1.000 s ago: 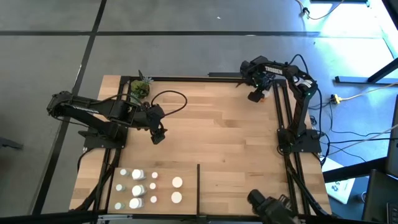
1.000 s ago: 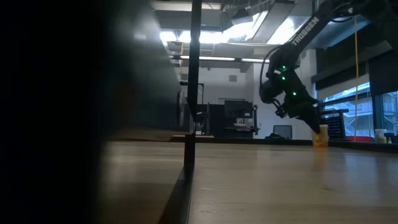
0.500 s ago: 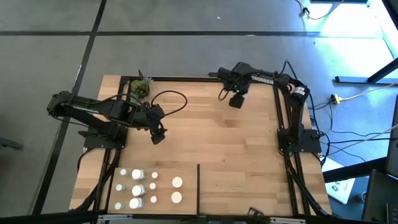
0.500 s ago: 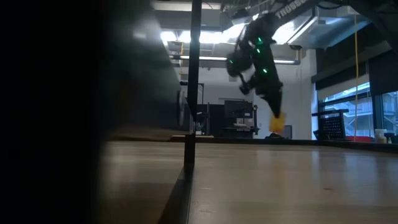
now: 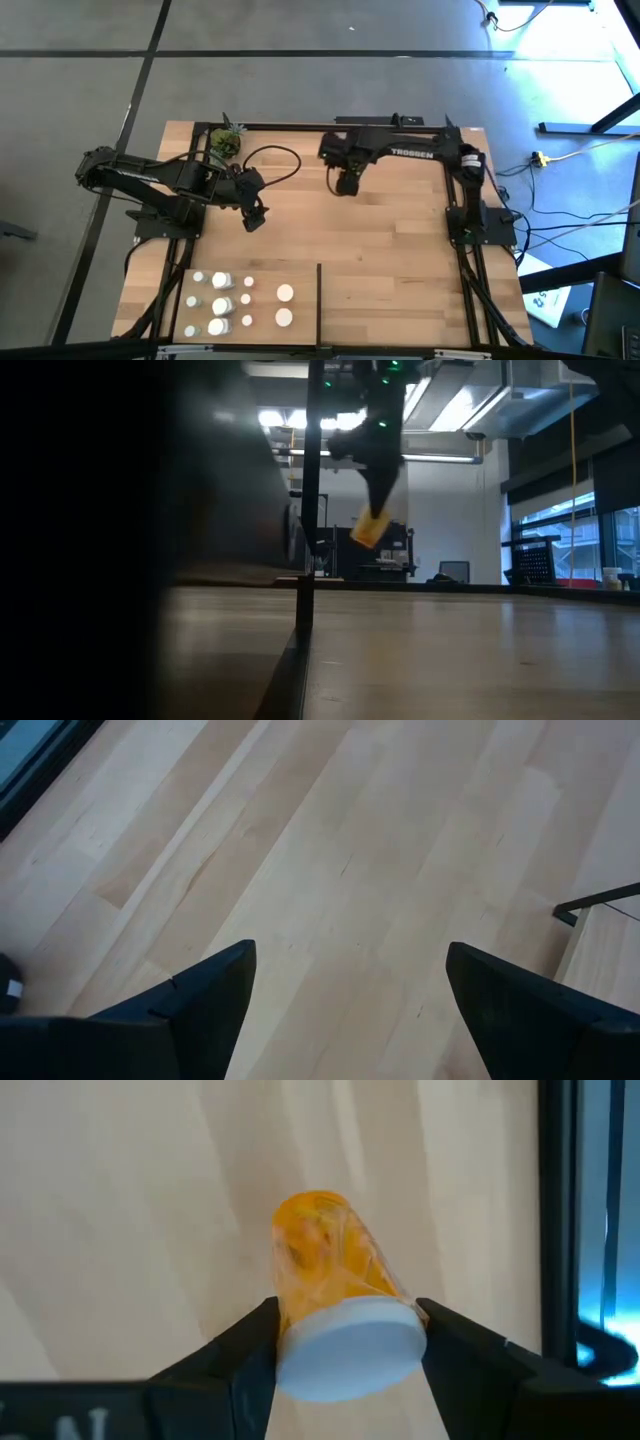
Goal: Pick and place medicine bottles onto shelf by color
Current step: Put the orange pill bottle on the shelf aligned with the other orange pill bottle
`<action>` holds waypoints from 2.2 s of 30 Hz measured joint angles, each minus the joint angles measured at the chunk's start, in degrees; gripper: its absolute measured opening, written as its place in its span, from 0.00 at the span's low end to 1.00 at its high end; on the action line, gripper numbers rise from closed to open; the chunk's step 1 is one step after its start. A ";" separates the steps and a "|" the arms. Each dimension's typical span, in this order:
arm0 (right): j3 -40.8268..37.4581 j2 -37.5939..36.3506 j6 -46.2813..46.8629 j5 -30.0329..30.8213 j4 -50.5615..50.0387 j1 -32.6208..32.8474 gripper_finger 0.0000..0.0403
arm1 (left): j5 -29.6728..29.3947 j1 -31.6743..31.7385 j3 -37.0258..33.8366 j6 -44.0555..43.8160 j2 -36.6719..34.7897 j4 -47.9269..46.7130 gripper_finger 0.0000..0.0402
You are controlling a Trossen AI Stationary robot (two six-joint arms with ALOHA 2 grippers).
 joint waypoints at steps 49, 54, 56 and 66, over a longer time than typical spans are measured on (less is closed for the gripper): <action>25.74 26.83 -3.38 -2.18 -14.11 8.43 0.68 | 1.62 -0.02 0.00 0.39 0.00 -2.08 0.80; 29.49 26.83 -3.42 -2.12 -15.60 8.43 0.68 | 1.62 -0.02 0.00 0.39 0.00 -2.08 0.80; 32.09 26.83 -3.51 -2.12 -17.19 8.43 0.68 | 1.62 -0.02 0.00 0.39 0.00 -2.08 0.80; 32.38 19.67 -3.99 -1.97 -18.41 8.41 0.68 | 1.48 -0.05 0.00 1.71 0.01 -2.15 0.80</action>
